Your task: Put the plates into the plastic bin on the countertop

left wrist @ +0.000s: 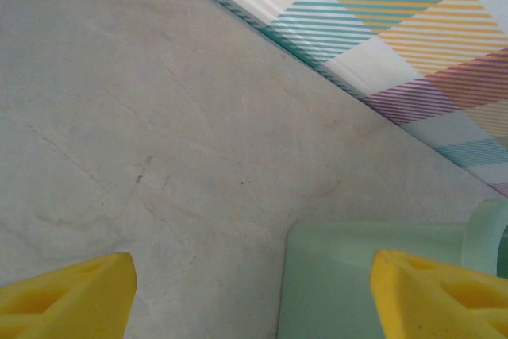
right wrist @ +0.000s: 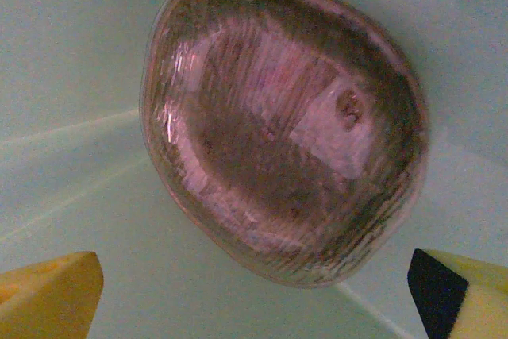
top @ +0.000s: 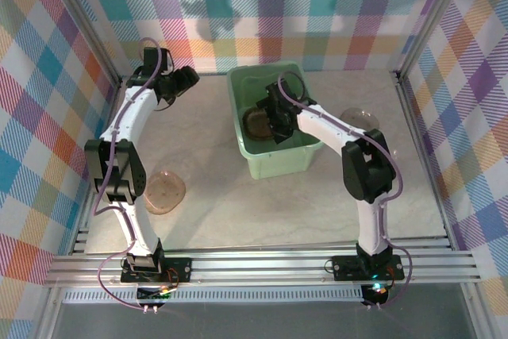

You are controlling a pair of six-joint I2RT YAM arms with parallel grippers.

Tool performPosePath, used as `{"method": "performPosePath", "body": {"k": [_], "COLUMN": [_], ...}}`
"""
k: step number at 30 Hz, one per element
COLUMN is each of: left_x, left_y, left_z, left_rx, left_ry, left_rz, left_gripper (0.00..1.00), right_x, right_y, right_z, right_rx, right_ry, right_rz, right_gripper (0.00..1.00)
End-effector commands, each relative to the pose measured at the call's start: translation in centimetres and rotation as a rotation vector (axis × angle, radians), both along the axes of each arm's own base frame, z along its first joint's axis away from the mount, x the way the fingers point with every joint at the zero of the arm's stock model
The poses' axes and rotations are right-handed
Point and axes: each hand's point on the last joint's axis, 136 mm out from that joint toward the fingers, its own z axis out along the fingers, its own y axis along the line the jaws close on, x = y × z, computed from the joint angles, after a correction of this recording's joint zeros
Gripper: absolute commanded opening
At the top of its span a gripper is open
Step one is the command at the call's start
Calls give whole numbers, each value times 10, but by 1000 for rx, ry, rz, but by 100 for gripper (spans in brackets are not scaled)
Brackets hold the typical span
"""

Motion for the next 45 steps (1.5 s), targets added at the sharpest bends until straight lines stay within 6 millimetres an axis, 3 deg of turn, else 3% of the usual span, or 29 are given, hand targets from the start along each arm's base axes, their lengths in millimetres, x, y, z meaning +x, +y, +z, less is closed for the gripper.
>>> {"method": "performPosePath", "body": {"k": [1,9,17,22,26,28,33,45], "left_x": [-28,-95,-192,-243,-268,-272,-260,-228], "left_y": [22,51,78,88,85,83,63,22], "left_z": [13,-12,-48,-72,-89,-98,-121,-162], "left_rx": [47,115,208,191,176,158,64,112], "left_ry": [32,192,505,607,691,707,721,793], "left_rz": [45,139,237,291,302,315,275,93], "left_gripper": [77,78,78,79,80,80,78,71], "right_x": [-3,3,8,4,3,3,2,-10], "right_y": [-11,-12,14,20,22,23,22,-3], "right_z": [32,60,97,97,104,107,105,100], "right_rx": [-52,-103,-55,-17,-5,-10,20,1], "right_ry": [-115,-293,-420,-432,-468,-480,-464,-427], "right_rz": [36,164,377,436,452,468,478,436], "right_gripper": [99,99,99,99,99,99,99,99]}}
